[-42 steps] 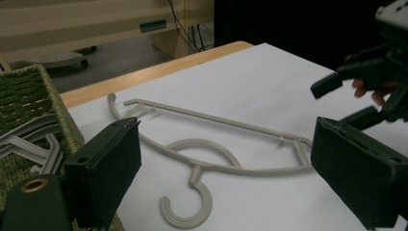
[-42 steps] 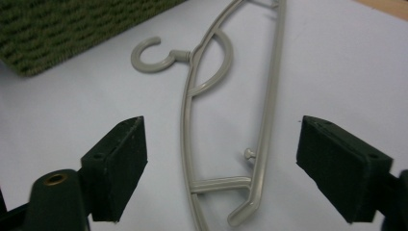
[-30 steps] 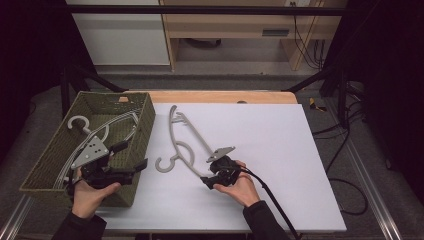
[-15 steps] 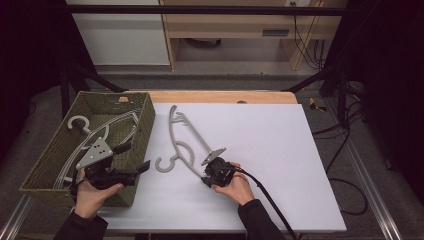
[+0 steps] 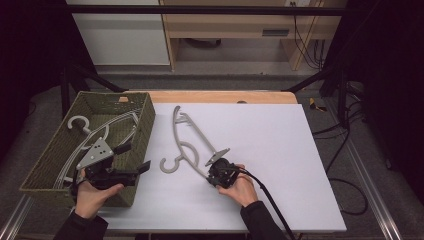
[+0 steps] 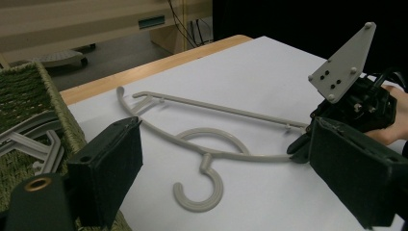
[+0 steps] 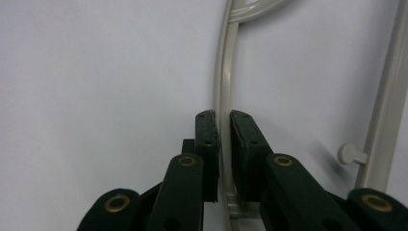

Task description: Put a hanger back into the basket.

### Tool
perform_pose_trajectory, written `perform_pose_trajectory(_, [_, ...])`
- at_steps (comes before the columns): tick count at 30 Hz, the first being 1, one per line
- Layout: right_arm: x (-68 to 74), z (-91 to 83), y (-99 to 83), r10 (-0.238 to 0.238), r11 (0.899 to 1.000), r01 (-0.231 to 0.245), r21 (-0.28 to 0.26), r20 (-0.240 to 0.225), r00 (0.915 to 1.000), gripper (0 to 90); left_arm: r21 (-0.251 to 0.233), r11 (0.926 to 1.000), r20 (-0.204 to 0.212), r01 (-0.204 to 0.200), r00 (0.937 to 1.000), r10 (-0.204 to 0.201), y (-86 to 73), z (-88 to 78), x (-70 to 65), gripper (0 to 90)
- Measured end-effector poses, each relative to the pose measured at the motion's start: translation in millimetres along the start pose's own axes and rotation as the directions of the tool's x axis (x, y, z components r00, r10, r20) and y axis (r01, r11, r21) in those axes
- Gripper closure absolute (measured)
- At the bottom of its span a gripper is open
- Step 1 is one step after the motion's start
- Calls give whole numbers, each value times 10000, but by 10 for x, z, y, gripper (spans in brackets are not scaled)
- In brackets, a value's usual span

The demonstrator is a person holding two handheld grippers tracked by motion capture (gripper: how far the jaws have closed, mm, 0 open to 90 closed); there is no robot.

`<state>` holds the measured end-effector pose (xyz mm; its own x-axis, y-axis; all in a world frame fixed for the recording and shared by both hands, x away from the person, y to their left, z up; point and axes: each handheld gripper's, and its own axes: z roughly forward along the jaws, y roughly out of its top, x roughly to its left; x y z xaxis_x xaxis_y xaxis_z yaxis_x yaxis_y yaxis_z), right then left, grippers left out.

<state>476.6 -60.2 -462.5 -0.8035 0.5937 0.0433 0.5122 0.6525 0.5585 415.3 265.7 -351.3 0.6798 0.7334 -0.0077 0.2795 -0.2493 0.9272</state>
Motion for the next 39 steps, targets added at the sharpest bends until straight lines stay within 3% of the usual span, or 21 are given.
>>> perform_pose_trajectory(5, [-41,-57,-81,125,9999,-125,24,-109,9999,817,55,10000,44,-74,10000,74,4,13,-18,110])
perform_pose_trajectory(7, [-28,-47,-76,184,9996,-186,-222,-110,9998,751,56,10000,40,-82,10000,82,3,18,-21,110])
perform_pose_trajectory(13, [-28,2,-57,281,9989,-286,-368,-120,9995,768,52,10000,47,-76,10000,76,1,20,-17,110])
perform_pose_trajectory(16, [10,4,-46,36,9997,-31,-241,222,9997,794,98,9999,67,-77,9999,76,-1,27,-24,110])
perform_pose_trajectory(18, [11,6,-45,107,9997,-100,-228,272,9996,821,105,9999,82,-115,9999,114,2,29,-32,110])
perform_pose_trajectory(26, [-11,-8,-44,289,9992,-286,-273,105,9995,827,64,9999,22,-92,10000,92,0,15,-13,110])
perform_pose_trajectory(32, [-74,-200,-47,603,9951,-620,-773,-242,9979,827,44,9999,-4,-121,9999,121,7,1,-8,111])
perform_pose_trajectory(39, [-155,-475,-75,618,9895,-671,-1277,-446,9971,828,24,9999,-40,-123,9999,123,5,-11,7,111])
